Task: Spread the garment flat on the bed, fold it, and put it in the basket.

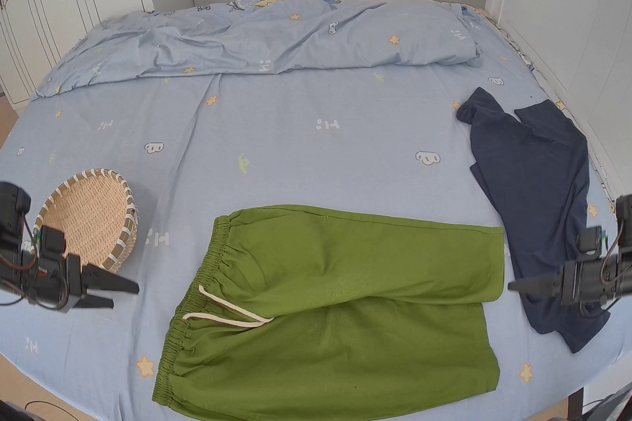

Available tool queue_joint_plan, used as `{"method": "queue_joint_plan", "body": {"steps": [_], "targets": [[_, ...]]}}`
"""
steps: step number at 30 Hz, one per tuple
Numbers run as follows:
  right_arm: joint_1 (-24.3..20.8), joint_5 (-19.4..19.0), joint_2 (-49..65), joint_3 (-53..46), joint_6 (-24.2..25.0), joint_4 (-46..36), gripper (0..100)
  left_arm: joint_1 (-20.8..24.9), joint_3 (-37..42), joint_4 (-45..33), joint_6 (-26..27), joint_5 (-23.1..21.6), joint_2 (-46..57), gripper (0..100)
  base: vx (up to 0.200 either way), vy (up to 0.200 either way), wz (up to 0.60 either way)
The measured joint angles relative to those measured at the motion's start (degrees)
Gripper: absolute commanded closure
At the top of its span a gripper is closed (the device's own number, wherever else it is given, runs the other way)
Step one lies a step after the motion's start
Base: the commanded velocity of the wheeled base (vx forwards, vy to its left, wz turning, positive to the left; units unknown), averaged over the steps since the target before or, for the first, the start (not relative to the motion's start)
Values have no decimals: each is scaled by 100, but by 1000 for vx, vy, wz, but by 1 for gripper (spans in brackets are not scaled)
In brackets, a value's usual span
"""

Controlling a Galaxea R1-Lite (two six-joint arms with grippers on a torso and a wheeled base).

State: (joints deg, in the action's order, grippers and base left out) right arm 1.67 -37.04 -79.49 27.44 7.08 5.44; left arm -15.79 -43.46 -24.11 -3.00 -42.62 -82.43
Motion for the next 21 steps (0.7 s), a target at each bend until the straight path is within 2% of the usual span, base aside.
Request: {"method": "queue_joint_plan", "body": {"steps": [5, 10, 15, 21], "targets": [[56, 4, -85, 1195, -5, -266, 0, 402, -1029, 235, -206, -51, -712, 0, 0, 0, 0], [76, 9, -455, 2093, -11, -396, 0, 857, -2085, 764, -784, -79, -1615, 0, 0, 0, 0], [96, 9, -951, 2616, -13, -325, 0, 1342, -2889, 1065, -1235, -93, -2363, 0, 0, 0, 0], [113, 9, -1530, 2812, -11, -82, 0, 1652, -3507, 1169, -1351, -68, -3179, 0, 0, 0, 0]]}}
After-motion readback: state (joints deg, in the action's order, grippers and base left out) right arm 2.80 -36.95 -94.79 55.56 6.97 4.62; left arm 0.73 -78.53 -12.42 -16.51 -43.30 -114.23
